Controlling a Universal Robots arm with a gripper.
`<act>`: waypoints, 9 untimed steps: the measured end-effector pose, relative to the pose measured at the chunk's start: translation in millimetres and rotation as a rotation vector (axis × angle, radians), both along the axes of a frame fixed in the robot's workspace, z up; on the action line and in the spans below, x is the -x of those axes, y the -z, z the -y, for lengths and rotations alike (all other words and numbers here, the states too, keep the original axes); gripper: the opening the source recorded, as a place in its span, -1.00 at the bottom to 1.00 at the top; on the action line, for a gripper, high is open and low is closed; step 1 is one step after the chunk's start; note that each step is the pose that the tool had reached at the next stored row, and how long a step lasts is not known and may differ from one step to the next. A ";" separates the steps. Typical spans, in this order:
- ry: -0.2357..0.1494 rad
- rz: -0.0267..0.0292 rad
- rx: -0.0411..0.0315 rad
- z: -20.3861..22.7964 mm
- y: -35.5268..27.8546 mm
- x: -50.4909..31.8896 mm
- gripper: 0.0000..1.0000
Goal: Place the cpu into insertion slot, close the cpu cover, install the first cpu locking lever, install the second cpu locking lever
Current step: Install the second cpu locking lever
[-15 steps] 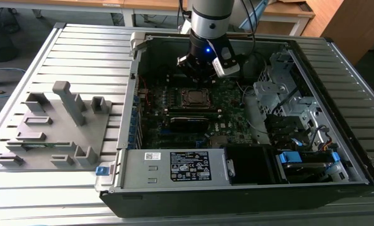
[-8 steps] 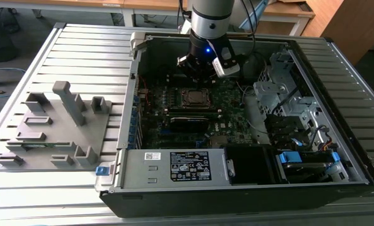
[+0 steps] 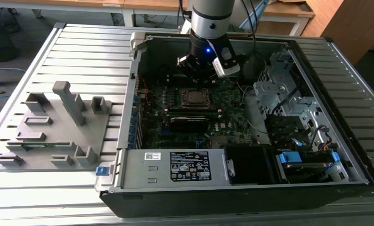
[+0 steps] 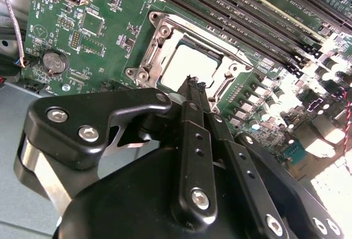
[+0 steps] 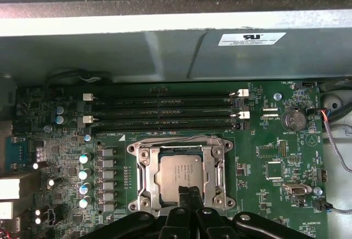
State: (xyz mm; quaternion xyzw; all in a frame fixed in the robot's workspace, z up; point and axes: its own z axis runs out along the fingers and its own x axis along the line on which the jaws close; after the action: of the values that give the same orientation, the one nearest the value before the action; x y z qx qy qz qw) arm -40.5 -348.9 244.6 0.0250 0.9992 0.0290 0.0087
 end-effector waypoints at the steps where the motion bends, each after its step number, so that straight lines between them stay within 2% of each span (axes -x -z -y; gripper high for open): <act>1: 0.000 0.0000 0.0000 0.0 -0.1 0.0 -0.79; 9: 0.000 -0.0002 0.0002 0.2 -0.5 0.0 -0.79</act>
State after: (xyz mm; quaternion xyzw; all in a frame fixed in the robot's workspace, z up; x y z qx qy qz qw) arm -40.5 -349.1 245.1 0.0250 0.9992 0.0289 0.0086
